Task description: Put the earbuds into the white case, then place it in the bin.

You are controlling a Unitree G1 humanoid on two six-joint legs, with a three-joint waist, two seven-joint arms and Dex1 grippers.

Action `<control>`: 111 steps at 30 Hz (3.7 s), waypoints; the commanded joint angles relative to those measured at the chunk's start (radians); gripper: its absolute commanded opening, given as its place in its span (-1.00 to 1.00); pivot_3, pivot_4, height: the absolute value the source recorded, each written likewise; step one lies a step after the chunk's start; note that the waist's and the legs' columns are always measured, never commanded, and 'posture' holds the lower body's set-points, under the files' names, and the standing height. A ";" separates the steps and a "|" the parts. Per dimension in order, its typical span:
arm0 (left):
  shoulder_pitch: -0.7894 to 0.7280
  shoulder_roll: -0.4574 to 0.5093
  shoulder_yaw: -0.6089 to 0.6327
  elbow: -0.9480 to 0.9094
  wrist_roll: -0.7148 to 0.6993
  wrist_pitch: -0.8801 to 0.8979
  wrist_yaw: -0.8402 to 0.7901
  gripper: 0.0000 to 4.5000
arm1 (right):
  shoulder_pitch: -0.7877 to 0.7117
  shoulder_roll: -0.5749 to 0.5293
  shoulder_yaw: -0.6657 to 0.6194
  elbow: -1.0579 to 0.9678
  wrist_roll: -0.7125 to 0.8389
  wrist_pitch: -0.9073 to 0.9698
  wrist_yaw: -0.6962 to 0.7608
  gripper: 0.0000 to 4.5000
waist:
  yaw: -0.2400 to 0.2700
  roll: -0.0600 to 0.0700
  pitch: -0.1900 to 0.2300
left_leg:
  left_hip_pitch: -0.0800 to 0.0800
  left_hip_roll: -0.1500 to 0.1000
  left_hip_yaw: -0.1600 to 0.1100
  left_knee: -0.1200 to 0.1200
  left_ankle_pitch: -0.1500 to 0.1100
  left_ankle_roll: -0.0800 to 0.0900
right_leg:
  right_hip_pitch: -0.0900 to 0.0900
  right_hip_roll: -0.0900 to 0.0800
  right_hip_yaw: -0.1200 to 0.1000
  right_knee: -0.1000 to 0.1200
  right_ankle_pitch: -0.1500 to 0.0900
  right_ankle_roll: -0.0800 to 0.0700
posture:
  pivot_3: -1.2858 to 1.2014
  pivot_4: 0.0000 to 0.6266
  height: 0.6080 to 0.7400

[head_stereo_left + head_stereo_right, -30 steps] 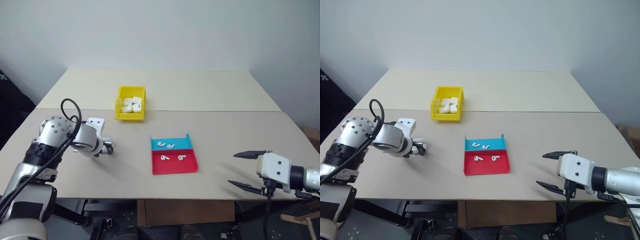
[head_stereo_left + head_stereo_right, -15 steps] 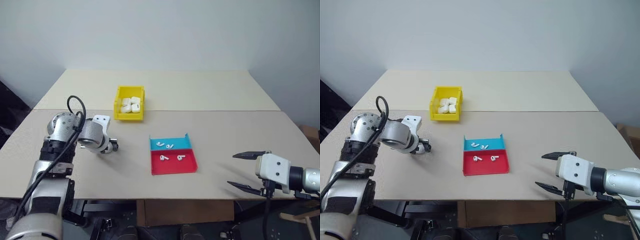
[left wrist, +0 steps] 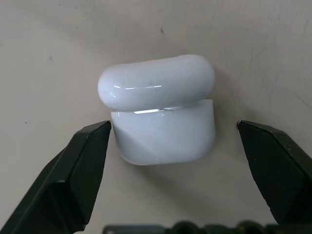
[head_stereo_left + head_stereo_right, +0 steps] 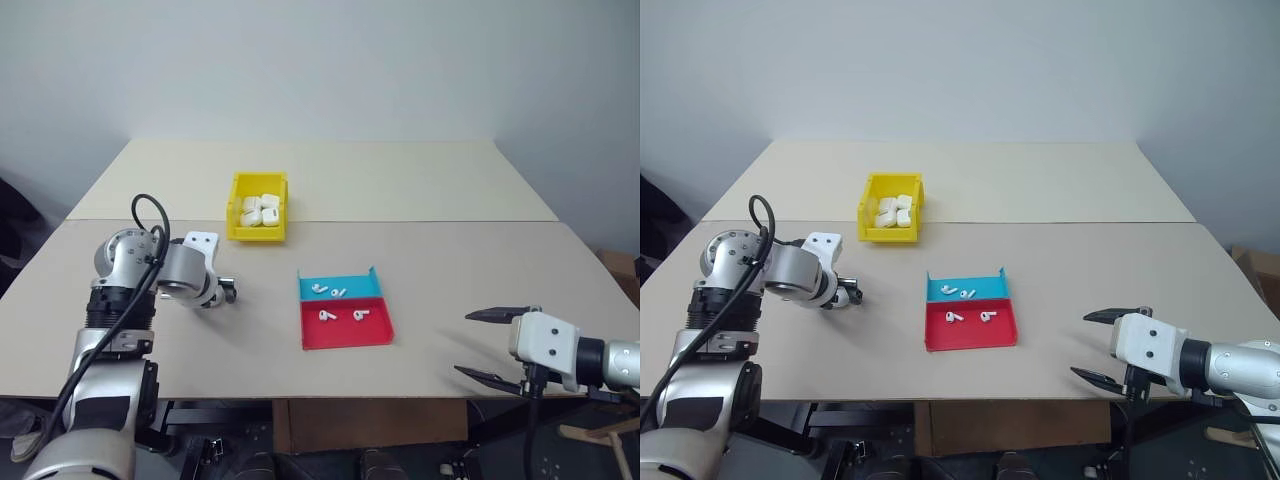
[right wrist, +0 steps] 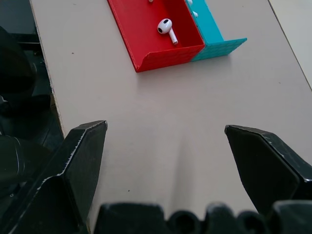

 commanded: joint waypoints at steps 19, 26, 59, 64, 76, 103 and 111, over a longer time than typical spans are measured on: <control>0.045 -0.005 0.043 -0.052 0.040 0.004 0.011 0.23 | -0.017 0.004 -0.005 -0.014 -0.007 -0.008 -0.009 1.00 | -0.003 0.000 0.000 | 0.001 0.000 0.000 0.000 0.000 0.000 | 0.000 0.000 0.000 0.000 0.000 0.000 | 0.03 -0.52 1.00; 0.020 -0.026 0.093 -0.087 0.083 0.004 -0.007 0.23 | -0.029 0.000 -0.002 -0.007 -0.010 -0.013 -0.006 1.00 | -0.003 0.000 0.000 | 0.001 0.000 0.000 0.000 0.000 0.000 | 0.000 0.000 0.000 0.000 0.000 0.000 | 0.03 -0.52 1.00; 0.698 -0.266 -0.012 -0.288 0.565 -1.958 -2.013 0.23 | -1.039 -0.125 0.744 0.061 -0.142 0.479 0.291 1.00 | -0.005 0.005 -0.003 | -0.004 0.002 0.003 0.000 0.001 0.000 | -0.004 0.000 0.001 -0.004 0.000 0.001 | 0.03 -0.52 1.00; 0.666 -0.293 0.028 -0.144 0.516 -2.070 -2.200 0.23 | -1.142 -0.025 0.869 0.131 -0.235 0.482 0.336 0.45 | -0.002 0.005 -0.003 | -0.008 0.002 0.003 0.002 -0.001 0.003 | -0.006 0.000 0.001 -0.004 0.002 -0.001 | 0.03 -0.52 1.00; 0.661 -0.280 0.074 -0.087 0.512 -2.136 -2.353 0.23 | -1.237 0.200 1.050 0.324 -0.421 0.398 0.377 -0.03 | -0.003 0.006 -0.003 | -0.009 0.003 0.003 0.004 -0.002 0.005 | -0.007 0.001 0.000 -0.001 0.002 -0.001 | 0.03 -0.52 1.00; 0.775 -0.233 0.067 -0.209 0.560 -2.107 -2.260 0.23 | -1.239 0.386 1.077 0.549 -0.626 0.221 0.385 -0.03 | -0.005 0.006 -0.004 | -0.008 0.003 0.002 0.004 -0.002 0.005 | -0.007 0.002 0.000 0.000 0.001 -0.002 | 0.03 -0.52 1.00; 0.777 -0.219 0.067 -0.212 0.570 -2.100 -2.248 0.23 | -1.211 0.390 1.083 0.538 -0.651 0.211 0.400 -0.03 | -0.004 0.006 -0.004 | -0.008 0.004 0.002 0.004 -0.003 0.005 | -0.007 0.002 0.000 0.000 0.001 -0.002 | 0.03 -0.52 1.00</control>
